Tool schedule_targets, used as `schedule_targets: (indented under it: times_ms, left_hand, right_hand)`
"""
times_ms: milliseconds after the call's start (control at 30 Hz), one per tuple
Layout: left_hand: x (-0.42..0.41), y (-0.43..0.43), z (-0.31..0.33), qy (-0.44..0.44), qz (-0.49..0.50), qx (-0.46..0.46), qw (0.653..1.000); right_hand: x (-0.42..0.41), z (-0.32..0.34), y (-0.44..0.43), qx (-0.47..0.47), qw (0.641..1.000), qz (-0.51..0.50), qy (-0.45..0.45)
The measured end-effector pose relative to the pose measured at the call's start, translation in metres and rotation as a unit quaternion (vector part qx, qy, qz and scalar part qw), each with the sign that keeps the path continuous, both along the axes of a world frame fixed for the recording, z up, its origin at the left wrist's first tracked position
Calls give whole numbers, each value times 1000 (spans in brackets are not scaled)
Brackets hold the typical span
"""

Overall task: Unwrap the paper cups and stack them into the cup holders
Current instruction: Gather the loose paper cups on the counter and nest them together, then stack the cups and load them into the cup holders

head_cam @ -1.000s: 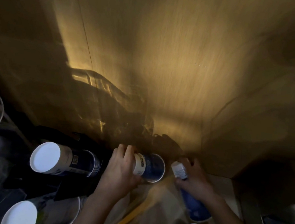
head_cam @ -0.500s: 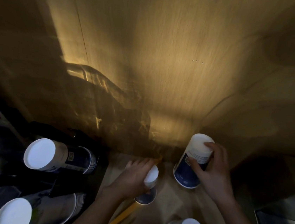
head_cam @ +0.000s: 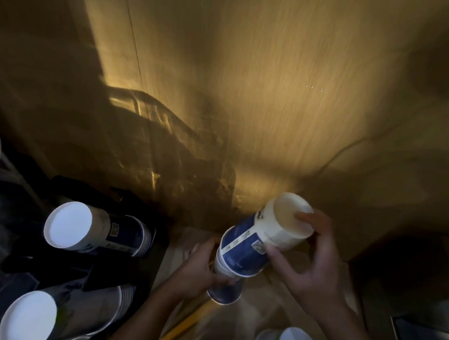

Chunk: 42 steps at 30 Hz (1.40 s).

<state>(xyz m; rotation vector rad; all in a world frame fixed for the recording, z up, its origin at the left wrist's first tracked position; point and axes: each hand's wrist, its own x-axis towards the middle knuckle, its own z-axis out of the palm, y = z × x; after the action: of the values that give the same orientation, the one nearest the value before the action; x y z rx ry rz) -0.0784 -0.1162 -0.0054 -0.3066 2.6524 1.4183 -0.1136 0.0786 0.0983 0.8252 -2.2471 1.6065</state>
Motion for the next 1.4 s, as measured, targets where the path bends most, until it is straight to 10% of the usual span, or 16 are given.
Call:
schedule_targets:
  times_ms: [500, 1100, 1300, 1400]
  left_hand:
    - [-4, 7, -5, -40, -31, 34, 998]
    - [16, -6, 48, -102, -110, -68, 986]
    - [72, -23, 69, -58, -16, -106, 993]
    - [104, -26, 63, -59, 17, -53, 997]
  right_hand:
    - [-10, -87, -16, 289, 955, 62, -7]
    - [-13, -31, -27, 489, 870, 59, 2]
    - [43, -10, -37, 259, 960, 68, -82]
    - [73, -34, -40, 243, 944, 100, -199]
